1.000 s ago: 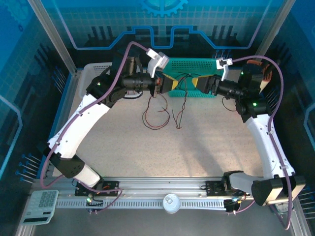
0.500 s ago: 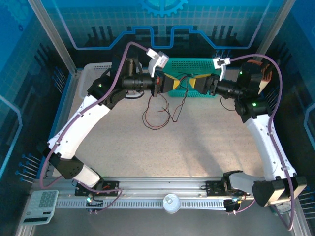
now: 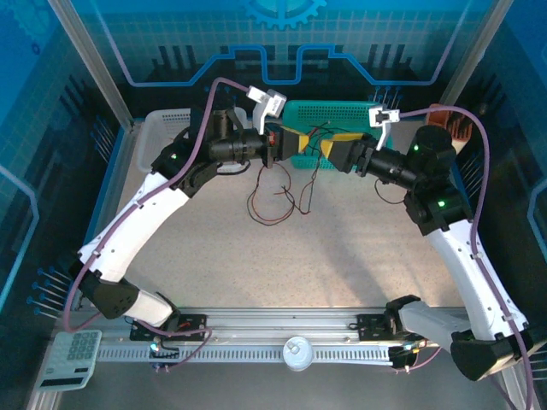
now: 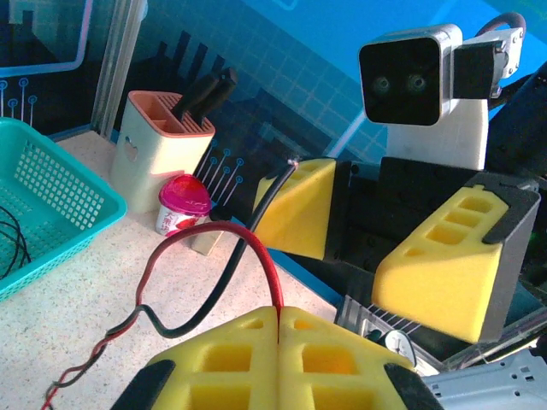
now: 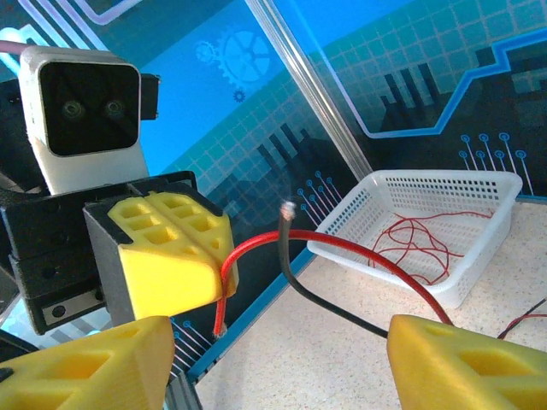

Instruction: Untangle the cables

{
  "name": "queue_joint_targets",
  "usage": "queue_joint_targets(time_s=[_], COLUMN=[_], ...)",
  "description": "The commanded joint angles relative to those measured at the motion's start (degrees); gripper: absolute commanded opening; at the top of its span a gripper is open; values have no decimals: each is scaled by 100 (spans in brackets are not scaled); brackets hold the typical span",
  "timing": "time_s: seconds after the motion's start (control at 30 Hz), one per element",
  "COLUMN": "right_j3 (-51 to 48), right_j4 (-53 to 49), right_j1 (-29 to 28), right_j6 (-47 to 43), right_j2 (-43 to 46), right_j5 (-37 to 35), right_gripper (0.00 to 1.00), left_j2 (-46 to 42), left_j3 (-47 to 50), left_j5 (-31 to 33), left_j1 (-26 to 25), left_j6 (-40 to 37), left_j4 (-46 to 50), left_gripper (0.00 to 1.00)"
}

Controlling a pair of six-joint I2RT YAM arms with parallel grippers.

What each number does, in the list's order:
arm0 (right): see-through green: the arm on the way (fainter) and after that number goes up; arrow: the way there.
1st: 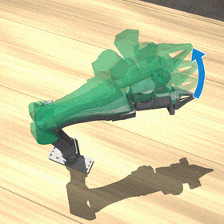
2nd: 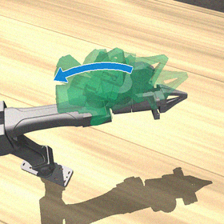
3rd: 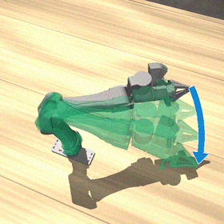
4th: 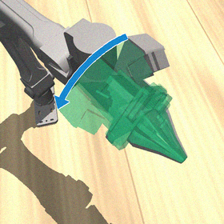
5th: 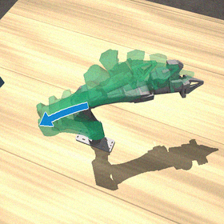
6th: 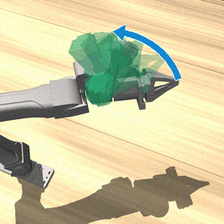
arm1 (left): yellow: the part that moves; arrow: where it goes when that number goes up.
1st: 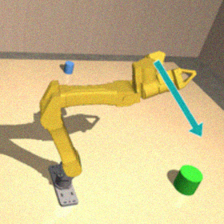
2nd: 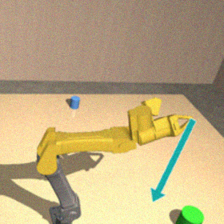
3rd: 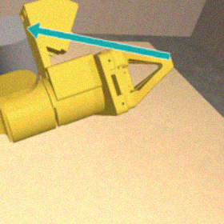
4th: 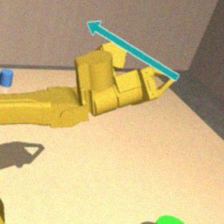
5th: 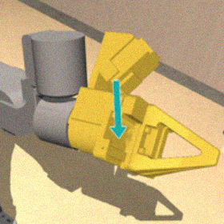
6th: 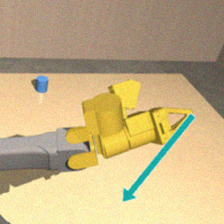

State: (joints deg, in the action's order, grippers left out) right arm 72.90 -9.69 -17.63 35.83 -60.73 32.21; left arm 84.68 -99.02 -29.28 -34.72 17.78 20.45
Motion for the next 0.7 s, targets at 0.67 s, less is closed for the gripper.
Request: queue_joint_targets(time_s=[0.67], right_j3=[391], right_j4=[1051], right_j1=[-376], right_j6=[783], right_j2=[-572], right_j5=[-971], right_gripper=[61], left_j2=[-287], left_j3=[182], left_j5=[58], left_j1=[32], left_j6=[107], left_j4=[-330], left_gripper=[0])
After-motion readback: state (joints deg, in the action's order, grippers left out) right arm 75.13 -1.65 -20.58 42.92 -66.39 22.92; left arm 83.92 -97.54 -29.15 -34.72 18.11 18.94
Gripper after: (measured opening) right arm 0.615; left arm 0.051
